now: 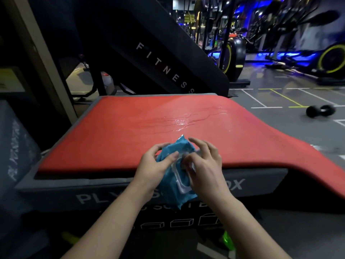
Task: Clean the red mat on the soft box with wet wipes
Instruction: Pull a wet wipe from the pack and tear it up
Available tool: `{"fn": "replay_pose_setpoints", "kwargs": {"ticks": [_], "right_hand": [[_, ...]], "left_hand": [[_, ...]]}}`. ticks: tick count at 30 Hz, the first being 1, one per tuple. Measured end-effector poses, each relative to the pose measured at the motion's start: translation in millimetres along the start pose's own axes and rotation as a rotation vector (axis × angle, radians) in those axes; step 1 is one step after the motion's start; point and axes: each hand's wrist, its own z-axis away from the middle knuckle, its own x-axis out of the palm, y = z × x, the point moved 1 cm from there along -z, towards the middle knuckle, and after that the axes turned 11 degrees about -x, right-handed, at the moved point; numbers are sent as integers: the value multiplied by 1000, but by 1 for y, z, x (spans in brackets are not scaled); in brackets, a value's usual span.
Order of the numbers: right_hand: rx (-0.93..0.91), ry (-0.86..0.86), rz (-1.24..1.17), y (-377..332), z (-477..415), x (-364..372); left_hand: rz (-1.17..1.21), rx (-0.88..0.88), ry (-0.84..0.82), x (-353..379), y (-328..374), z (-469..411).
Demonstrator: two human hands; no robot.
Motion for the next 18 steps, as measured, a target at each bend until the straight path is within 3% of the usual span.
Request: {"fn": "replay_pose_setpoints", "kwargs": {"ticks": [7, 18], "right_hand": [[-6, 38, -6, 18, 5, -3], [278, 37, -299, 49, 44, -39]], "left_hand": [[94, -22, 134, 17, -11, -29], [-2, -15, 16, 59, -32, -16]]}}
